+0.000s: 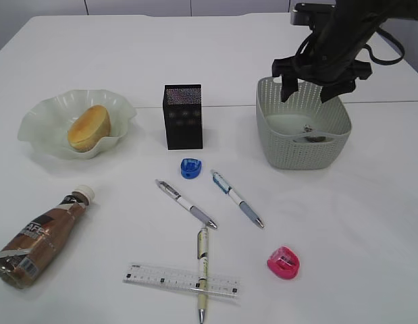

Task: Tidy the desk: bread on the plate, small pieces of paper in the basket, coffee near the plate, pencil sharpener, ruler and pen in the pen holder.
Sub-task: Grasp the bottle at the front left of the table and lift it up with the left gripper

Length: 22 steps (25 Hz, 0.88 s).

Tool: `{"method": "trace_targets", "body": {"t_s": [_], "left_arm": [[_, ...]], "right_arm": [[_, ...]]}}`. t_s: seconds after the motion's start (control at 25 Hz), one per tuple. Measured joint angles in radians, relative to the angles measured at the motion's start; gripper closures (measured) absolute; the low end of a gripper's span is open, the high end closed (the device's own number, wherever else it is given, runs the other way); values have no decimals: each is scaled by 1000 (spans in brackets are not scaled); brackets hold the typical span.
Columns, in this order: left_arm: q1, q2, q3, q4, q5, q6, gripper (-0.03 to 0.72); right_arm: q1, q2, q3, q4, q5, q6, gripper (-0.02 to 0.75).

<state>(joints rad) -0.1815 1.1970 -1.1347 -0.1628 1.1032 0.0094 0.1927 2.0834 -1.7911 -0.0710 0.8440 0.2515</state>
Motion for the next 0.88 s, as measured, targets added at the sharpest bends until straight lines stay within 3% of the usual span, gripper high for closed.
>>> {"method": "trace_targets", "body": {"t_s": [0.32, 0.48, 0.68, 0.88], "left_arm": [[0, 0, 0, 0, 0, 0, 249], [0, 0, 0, 0, 1, 0, 251], [0, 0, 0, 0, 1, 0, 251], [0, 0, 0, 0, 1, 0, 252]], "right_arm": [[0, 0, 0, 52, 11, -4, 142], [0, 0, 0, 15, 19, -61, 142], [-6, 0, 0, 126, 37, -76, 143], [-6, 0, 0, 156, 153, -104, 144]]}}
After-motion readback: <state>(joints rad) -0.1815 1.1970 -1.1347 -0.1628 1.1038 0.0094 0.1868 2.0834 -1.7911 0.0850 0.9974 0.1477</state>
